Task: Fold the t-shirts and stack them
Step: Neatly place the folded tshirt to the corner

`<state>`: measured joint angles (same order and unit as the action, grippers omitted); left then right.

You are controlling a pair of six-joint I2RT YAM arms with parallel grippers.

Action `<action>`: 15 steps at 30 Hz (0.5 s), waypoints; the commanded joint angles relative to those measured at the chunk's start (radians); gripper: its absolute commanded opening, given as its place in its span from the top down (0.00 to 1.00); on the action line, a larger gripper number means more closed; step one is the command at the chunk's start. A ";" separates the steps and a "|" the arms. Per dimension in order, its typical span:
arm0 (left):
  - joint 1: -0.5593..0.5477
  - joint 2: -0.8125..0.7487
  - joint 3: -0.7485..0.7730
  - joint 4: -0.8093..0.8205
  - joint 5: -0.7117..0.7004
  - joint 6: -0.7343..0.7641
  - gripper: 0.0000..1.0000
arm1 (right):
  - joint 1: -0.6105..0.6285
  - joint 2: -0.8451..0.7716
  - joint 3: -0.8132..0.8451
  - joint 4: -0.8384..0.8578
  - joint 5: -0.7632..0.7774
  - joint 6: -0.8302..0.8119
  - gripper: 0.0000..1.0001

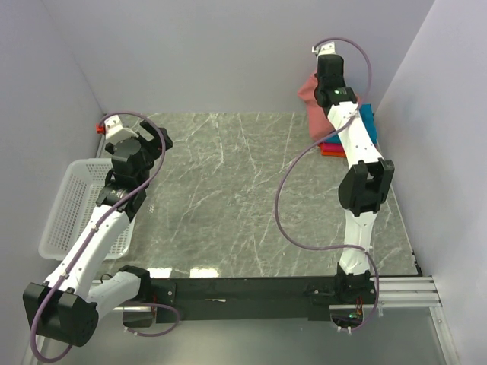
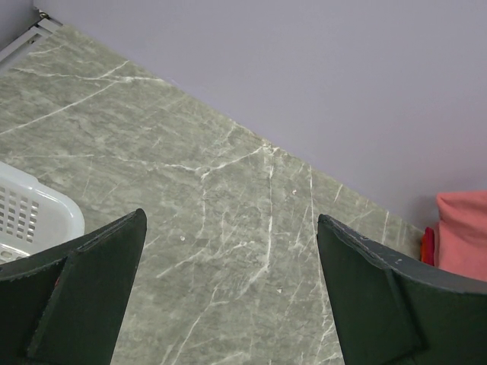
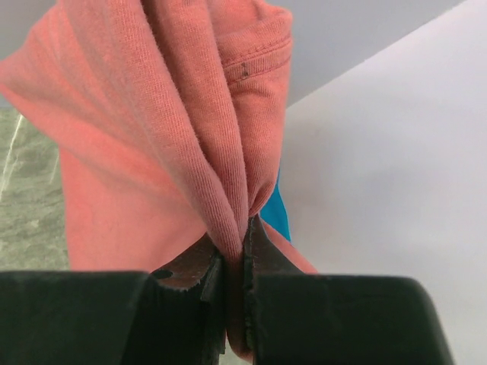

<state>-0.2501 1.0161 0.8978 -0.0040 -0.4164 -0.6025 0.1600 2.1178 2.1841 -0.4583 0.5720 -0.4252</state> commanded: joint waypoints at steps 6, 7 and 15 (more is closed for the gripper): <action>-0.003 -0.017 -0.011 0.050 0.038 0.009 0.01 | -0.060 -0.076 0.111 -0.075 -0.049 0.063 1.00; -0.003 -0.013 -0.010 0.047 0.037 0.007 0.01 | -0.066 -0.070 0.111 -0.085 -0.055 0.069 1.00; -0.003 0.032 0.016 0.027 0.048 0.007 0.00 | -0.140 -0.010 0.114 -0.068 -0.067 0.103 1.00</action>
<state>-0.2501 1.0328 0.8906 -0.0006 -0.3855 -0.6025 0.0521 2.1178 2.2387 -0.5808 0.4900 -0.3477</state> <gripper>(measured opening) 0.995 0.105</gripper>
